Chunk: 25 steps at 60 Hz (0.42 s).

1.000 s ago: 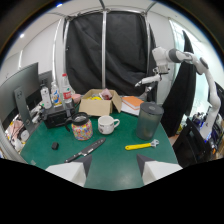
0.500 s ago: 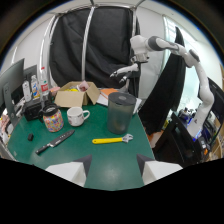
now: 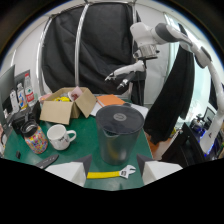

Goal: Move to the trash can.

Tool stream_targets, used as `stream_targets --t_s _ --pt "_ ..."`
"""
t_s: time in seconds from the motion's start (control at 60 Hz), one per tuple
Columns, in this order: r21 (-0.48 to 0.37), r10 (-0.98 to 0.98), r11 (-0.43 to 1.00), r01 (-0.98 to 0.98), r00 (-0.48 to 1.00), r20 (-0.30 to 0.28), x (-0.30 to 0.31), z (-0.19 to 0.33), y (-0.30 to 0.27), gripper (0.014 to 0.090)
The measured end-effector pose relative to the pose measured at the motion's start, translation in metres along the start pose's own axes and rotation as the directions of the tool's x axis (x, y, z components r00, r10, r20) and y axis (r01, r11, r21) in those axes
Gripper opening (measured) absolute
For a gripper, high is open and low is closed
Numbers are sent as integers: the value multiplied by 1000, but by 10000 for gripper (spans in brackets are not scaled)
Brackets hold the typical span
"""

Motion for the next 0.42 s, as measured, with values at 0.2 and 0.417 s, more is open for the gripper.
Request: stream_targets --t_s 0.2,0.417 --pt "-26 -1 1000 1 1000 16 2 18 5 856" --pt "-40 -1 999 2 1000 27 -2 20 8 859"
